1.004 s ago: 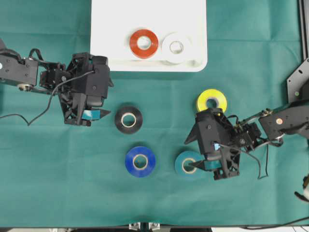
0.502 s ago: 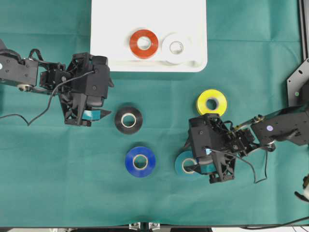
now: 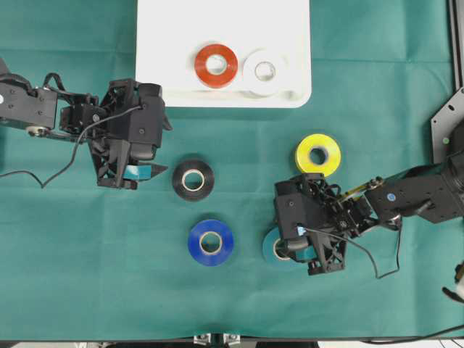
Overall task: Put the tape alternately from left to right into the white case.
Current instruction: 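Move the right gripper down into the teal roll's hole and close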
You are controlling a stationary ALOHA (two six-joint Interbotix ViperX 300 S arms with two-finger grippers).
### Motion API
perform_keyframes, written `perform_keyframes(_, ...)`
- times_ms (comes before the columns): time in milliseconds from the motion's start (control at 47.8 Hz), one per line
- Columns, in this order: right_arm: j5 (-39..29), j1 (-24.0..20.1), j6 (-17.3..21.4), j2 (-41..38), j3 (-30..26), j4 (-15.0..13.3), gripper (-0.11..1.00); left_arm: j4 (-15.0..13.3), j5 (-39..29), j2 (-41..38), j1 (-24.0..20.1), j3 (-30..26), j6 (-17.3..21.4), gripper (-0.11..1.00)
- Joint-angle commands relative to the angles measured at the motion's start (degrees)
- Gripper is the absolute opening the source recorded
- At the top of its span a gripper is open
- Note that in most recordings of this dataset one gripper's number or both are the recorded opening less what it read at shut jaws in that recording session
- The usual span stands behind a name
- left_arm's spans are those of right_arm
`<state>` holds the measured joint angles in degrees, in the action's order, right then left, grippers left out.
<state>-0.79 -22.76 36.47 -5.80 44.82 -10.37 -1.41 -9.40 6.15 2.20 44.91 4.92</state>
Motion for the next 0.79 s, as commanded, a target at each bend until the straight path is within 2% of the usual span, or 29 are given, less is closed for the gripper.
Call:
perform_keyframes(0, -0.09, -0.09, 0.09, 0.62, -1.14, 0.0, 0.74, -0.09, 0.53, 0.79, 0.18, -0.44, -0.09, 0.69)
perform_keyframes(105, -0.53, 0.0, 0.09, 0.7, -1.32, -0.09, 0.72, -0.09, 0.53, 0.79, 0.18, -0.44, -0.09, 0.69)
perform_keyframes(188, -0.7, 0.0, 0.09, 0.7, -1.41, -0.18, 0.65, -0.09, 0.44, 0.79, 0.18, -0.44, 0.0, 0.69)
perform_keyframes(251, -0.88, 0.09, 0.09, 0.7, -1.58, -0.18, 0.54, -0.18, 0.53, 0.79, 0.18, -0.44, -0.09, 0.69)
perform_keyframes(314, -0.97, 0.0, 0.09, 0.7, -1.67, -0.18, 0.35, -0.09, 0.44, 0.7, 0.18, -0.35, 0.0, 0.69)
perform_keyframes(355, -1.14, 0.0, 0.0, 0.88, -1.85, -0.09, 0.27, -0.09, 0.53, 0.79, 0.18, -0.44, 0.0, 0.69)
perform_keyframes(774, -1.76, 0.0, 0.0, 4.48, -1.85, -0.18, 0.26, -0.18, 0.53, 0.79, 0.18, -0.44, 0.0, 0.69)
